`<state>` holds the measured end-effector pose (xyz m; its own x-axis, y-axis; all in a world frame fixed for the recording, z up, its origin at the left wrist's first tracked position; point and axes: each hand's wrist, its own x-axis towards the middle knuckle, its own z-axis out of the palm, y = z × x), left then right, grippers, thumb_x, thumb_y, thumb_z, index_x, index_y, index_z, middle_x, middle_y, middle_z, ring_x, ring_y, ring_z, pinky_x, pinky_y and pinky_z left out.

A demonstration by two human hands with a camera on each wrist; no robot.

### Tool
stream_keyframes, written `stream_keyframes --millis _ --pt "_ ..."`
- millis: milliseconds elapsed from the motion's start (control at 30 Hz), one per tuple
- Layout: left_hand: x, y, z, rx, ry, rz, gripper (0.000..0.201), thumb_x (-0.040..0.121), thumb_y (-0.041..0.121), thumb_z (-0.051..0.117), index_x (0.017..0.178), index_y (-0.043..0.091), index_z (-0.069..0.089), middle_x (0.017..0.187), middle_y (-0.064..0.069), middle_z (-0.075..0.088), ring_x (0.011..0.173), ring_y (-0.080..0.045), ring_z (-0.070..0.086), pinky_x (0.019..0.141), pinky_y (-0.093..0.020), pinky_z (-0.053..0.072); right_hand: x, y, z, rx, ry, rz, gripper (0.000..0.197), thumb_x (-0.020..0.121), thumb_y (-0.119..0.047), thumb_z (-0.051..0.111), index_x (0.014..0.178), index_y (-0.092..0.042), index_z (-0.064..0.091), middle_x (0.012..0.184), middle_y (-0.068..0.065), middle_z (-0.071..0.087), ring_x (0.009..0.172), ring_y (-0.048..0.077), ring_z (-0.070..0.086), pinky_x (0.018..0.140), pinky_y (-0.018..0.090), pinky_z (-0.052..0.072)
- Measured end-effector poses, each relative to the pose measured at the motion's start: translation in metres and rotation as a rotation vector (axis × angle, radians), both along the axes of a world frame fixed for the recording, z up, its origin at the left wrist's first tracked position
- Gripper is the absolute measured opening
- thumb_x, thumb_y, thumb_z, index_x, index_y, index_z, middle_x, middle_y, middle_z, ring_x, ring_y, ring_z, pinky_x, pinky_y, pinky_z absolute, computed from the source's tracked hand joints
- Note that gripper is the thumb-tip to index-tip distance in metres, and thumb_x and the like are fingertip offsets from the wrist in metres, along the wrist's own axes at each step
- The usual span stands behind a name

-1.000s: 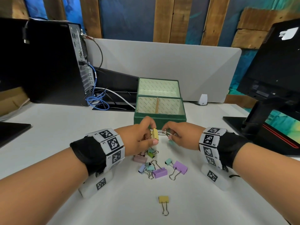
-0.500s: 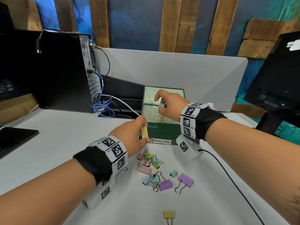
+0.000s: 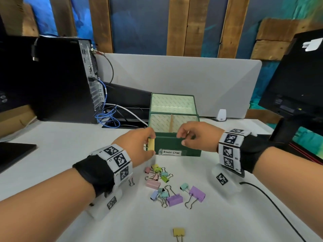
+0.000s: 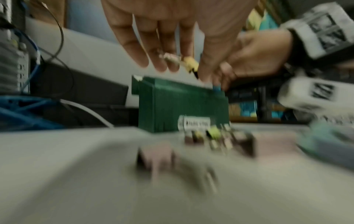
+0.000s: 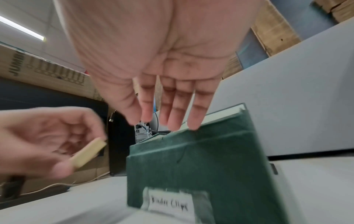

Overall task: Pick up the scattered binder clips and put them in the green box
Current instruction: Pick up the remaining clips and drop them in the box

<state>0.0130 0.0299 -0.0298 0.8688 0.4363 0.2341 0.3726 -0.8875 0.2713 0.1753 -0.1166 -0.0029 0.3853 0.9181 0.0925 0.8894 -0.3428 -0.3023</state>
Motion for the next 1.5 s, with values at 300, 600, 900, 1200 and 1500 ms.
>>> stream_keyframes --millis 300,600,900,1200,1500 --pt "0.051 0.036 0.049 -0.085 -0.114 0.104 0.038 0.079 0.036 0.069 0.113 0.025 0.053 0.091 0.004 0.060 0.082 -0.017 0.060 0.075 -0.030 0.050 -0.027 -0.041 -0.011 -0.522 0.075 0.160 0.036 0.076 -0.033 0.072 0.109 -0.040 0.060 0.104 -0.009 0.060 0.092 0.013 0.060 0.086 0.029 0.050" --pt "0.088 0.038 0.044 -0.040 -0.024 0.057 0.047 0.082 0.044 0.064 0.123 0.027 0.051 0.119 0.004 0.062 0.100 -0.019 0.060 0.086 -0.031 0.049 -0.031 -0.036 -0.028 -0.554 0.129 0.140 0.041 0.071 -0.036 0.078 0.105 -0.029 0.057 0.098 -0.009 0.057 0.079 0.009 0.052 0.079 0.027 0.046" --pt "0.037 0.013 0.027 -0.043 0.083 -0.070 0.030 0.084 0.043 0.060 0.110 0.029 0.059 0.100 0.007 0.063 0.093 -0.015 0.062 0.086 -0.034 0.053 -0.031 -0.028 -0.042 -0.510 0.093 0.139 0.037 0.074 -0.019 0.071 0.100 -0.029 0.046 0.082 -0.007 0.052 0.073 0.015 0.049 0.071 0.030 0.046" --pt "-0.004 -0.022 -0.006 -0.020 0.487 -0.211 0.037 0.078 0.051 0.065 0.111 0.037 0.055 0.088 0.011 0.057 0.072 -0.006 0.051 0.069 -0.023 0.043 -0.034 -0.024 -0.041 -0.530 0.064 0.158 0.035 0.074 -0.013 0.066 0.093 -0.035 0.045 0.077 -0.009 0.048 0.070 0.016 0.046 0.066 0.029 0.043" --pt "0.001 -0.029 -0.012 0.058 0.535 -0.247 0.024 0.081 0.036 0.064 0.103 0.028 0.059 0.078 0.012 0.049 0.079 -0.012 0.048 0.071 -0.024 0.041 -0.034 -0.028 -0.044 -0.494 -0.004 0.093 0.036 0.071 -0.018 0.069 0.079 -0.028 0.036 0.073 -0.008 0.049 0.066 0.017 0.045 0.060 0.029 0.041"
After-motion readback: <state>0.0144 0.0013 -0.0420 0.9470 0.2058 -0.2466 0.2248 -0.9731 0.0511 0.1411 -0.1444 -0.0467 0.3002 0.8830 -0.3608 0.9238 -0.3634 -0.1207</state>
